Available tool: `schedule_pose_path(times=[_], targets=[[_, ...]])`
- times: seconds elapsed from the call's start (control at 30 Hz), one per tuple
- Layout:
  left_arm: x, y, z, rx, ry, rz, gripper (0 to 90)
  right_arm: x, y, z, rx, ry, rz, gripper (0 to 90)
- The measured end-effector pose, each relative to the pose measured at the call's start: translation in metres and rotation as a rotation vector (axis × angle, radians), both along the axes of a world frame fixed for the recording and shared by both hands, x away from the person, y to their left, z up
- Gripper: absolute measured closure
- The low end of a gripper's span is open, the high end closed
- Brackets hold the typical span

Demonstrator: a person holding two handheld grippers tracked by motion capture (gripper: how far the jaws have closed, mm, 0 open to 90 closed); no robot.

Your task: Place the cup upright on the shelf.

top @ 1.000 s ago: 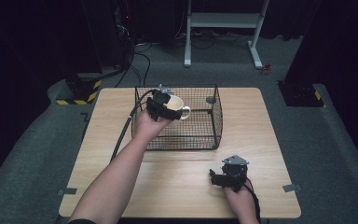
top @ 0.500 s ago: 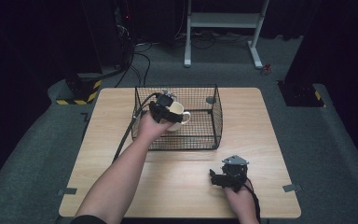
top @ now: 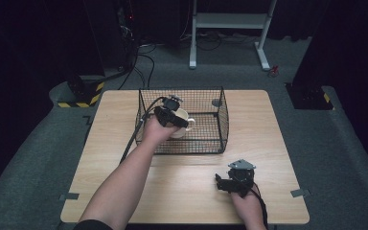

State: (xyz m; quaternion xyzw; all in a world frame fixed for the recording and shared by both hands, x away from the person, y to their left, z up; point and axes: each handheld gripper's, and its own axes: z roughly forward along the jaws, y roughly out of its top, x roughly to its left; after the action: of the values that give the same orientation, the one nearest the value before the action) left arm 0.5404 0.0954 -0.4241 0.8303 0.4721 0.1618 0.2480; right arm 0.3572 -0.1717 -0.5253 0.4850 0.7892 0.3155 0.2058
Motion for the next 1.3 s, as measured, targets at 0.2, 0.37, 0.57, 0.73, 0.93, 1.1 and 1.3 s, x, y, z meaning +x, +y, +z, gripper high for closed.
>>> schedule_pose_path(times=[0.2,0.37,0.57,0.73,0.93,1.1,1.3], targets=[[0.0012,-0.0027,0.0004,0.006,0.007,-0.007,9.9,0.0000,0.0000,0.0000,0.000,0.000,0.000,8.8],[0.0028,-0.0033,0.0003,0.017,0.028,-0.012,9.9,0.0000,0.0000,0.0000,0.000,-0.001,0.000,8.8],[0.0044,-0.0040,-0.0006,0.032,0.045,-0.017,9.9,-0.0004,0.0003,0.0000,0.002,0.003,-0.002,8.8],[0.0045,-0.0042,-0.0009,0.037,0.043,-0.020,9.9,-0.0005,0.0002,0.0000,0.002,0.004,0.000,8.8],[0.0035,-0.0006,-0.0024,0.035,0.069,-0.023,9.9,-0.0003,0.0000,-0.0001,0.000,0.000,0.002,8.8],[0.0030,0.0033,-0.0037,0.018,0.079,-0.015,9.9,-0.0003,0.0001,-0.0001,0.000,0.001,0.002,8.8],[0.0015,0.0045,-0.0037,0.016,0.080,-0.016,9.9,-0.0003,0.0000,0.0000,0.000,0.001,0.002,8.8]])
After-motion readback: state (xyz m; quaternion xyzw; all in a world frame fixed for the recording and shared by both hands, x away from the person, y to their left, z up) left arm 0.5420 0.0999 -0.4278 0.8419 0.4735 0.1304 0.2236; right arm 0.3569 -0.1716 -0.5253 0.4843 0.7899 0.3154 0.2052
